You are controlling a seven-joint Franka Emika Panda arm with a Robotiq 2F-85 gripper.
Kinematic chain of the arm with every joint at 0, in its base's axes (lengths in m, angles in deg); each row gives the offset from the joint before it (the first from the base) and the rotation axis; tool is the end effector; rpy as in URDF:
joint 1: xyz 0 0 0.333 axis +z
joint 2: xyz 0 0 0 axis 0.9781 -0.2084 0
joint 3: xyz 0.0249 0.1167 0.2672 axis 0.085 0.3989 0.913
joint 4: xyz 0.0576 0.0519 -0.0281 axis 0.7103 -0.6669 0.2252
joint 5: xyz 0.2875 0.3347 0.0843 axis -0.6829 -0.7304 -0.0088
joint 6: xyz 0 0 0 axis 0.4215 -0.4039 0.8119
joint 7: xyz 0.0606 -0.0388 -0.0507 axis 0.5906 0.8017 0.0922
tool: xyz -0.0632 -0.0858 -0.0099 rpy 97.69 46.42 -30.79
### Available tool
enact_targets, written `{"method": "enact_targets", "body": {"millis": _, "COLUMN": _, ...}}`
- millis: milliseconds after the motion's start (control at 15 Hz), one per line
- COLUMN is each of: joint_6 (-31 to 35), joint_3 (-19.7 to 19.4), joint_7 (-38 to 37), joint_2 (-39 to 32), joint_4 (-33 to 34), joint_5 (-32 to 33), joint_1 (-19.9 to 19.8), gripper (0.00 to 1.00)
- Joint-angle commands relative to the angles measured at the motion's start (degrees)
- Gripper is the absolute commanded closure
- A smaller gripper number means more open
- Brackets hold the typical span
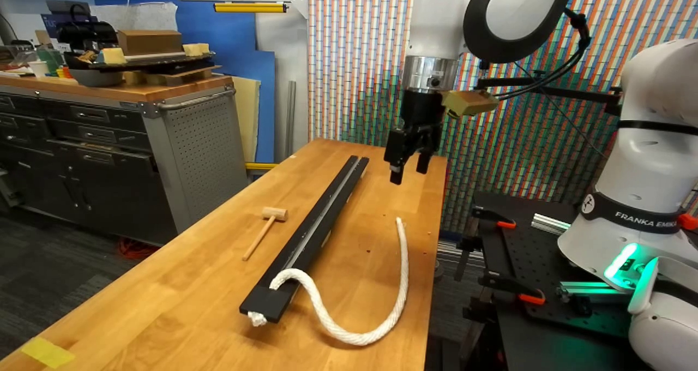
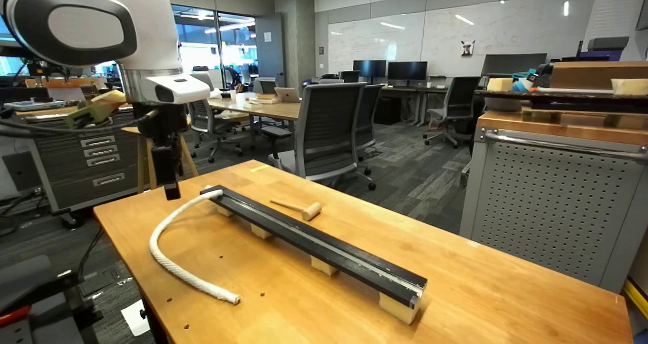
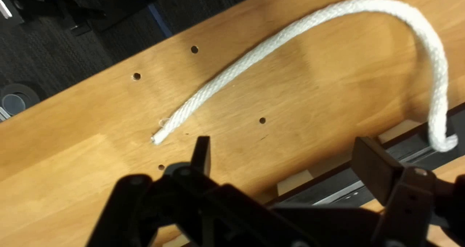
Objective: Align the rope with the black object
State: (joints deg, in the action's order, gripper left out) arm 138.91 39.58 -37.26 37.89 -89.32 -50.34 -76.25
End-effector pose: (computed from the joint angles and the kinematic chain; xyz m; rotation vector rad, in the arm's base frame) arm 0.4229 0.0511 0.2214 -2.9898 0.6855 -0.0383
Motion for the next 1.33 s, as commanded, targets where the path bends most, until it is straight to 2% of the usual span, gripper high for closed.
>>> {"method": "enact_targets", "body": {"millis": 0, "joint_6": 8.0, "joint_3": 2.1, "joint_7": -12.9, "joint_2": -6.1, "joint_4": 0.0, "joint_5": 6.9, "joint_1": -4.9, "gripper": 0.00}}
{"method": "enact_targets", "body": {"millis": 267, "joint_6": 13.1, "joint_3": -0.2, "joint_7": -20.0, "joint_2": -12.1, "joint_4": 0.0, "joint_5": 11.5, "joint_1": -5.3, "gripper": 0.00}}
{"method": "enact_targets", "body": {"millis": 800, "joint_6": 23.4, "joint_3": -8.1, "joint_7": -27.2, "joint_2": -23.1, "joint_4": 0.5, "joint_5": 10.2, "joint_1": -2.1, "gripper": 0.00}}
{"method": "enact_targets", "body": {"millis": 1000, "joint_6": 25.2, "joint_3": -9.6, "joint_7": -26.5, "joint_2": -26.8, "joint_4": 1.5, "joint_5": 5.9, "joint_1": -0.8, "gripper": 0.00}}
{"method": "enact_targets", "body": {"millis": 1267, "joint_6": 25.2, "joint_3": -8.4, "joint_7": -24.5, "joint_2": -30.7, "joint_4": 3.9, "joint_5": -1.1, "joint_1": -0.9, "gripper": 0.00}}
